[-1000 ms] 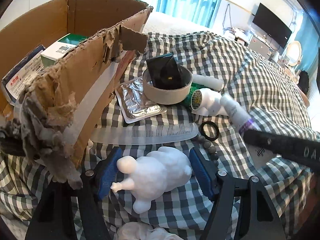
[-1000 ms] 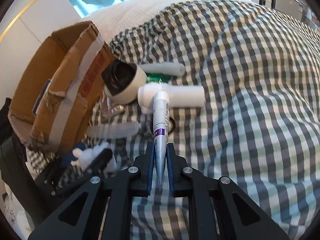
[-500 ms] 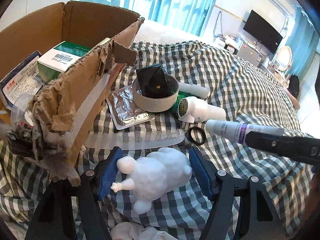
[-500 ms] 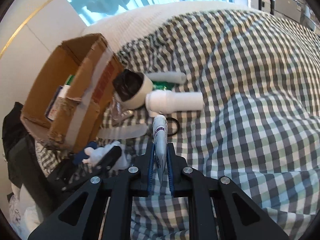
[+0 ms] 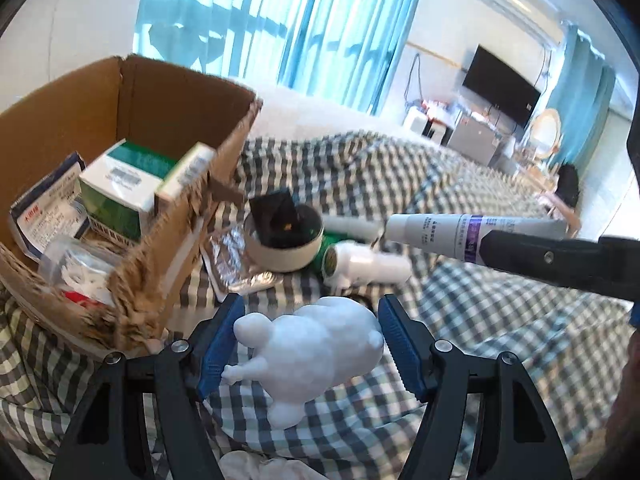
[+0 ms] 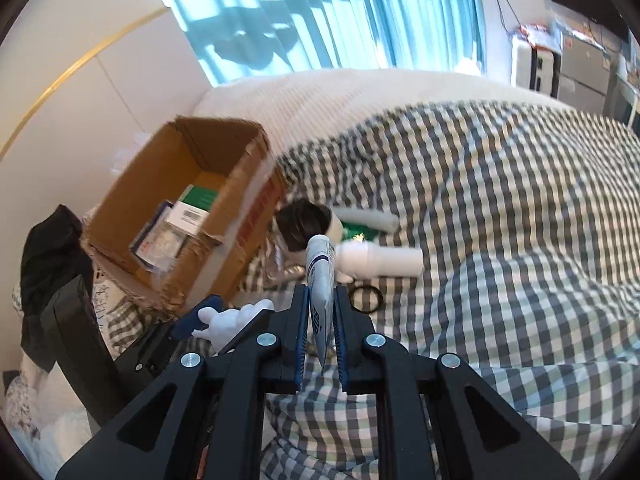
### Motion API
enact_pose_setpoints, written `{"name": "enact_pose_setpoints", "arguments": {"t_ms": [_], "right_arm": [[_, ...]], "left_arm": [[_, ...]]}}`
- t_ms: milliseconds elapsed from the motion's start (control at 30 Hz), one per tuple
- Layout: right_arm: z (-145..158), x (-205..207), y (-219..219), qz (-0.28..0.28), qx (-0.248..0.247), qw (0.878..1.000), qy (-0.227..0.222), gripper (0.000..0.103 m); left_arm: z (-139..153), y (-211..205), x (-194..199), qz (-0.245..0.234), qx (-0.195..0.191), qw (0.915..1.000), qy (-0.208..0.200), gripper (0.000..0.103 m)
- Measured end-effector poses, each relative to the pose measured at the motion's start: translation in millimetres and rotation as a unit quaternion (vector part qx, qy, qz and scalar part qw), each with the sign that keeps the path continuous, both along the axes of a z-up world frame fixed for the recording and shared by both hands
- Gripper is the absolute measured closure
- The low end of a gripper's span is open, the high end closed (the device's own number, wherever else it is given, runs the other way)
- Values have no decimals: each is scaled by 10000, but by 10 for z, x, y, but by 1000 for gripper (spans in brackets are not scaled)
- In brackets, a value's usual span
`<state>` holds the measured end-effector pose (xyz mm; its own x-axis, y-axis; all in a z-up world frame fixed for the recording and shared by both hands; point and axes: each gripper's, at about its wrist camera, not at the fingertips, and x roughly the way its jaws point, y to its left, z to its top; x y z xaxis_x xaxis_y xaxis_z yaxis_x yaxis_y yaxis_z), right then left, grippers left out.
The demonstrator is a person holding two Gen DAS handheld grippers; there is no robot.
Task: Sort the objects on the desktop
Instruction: 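Carry the foam figure and toothpaste tube into the cardboard box and release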
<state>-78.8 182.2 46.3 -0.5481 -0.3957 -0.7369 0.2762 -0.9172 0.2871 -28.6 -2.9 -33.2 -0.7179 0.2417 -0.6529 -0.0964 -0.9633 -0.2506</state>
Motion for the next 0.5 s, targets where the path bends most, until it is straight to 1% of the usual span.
{"name": "enact_pose_setpoints", "arguments": {"t_ms": [133, 233, 267, 333, 400, 467, 500], "right_arm": [[204, 101, -41, 102, -98, 9996, 239, 92], [406, 160, -117, 219, -191, 9986, 441, 92], [490, 169, -176, 296, -217, 9980, 522, 92], [615, 161, -337, 482, -208, 9966, 641, 92], [724, 135, -550, 681, -166, 9947, 747, 92], [812, 89, -775, 854, -155, 9927, 844, 92], [849, 68, -887, 925, -153, 9914, 910, 92]], "left_arm": [[251, -32, 91, -26, 126, 9995, 272, 32], [514, -100, 167, -3, 189, 9981, 592, 33], [588, -138, 177, 30, 215, 9975, 679, 35], [764, -284, 163, 179, 290, 9958, 850, 44], [935, -467, 93, 353, 341, 9948, 888, 44], [1055, -683, -14, 471, 496, 9935, 912, 51], [1092, -790, -79, 543, 529, 9930, 905, 59]]}}
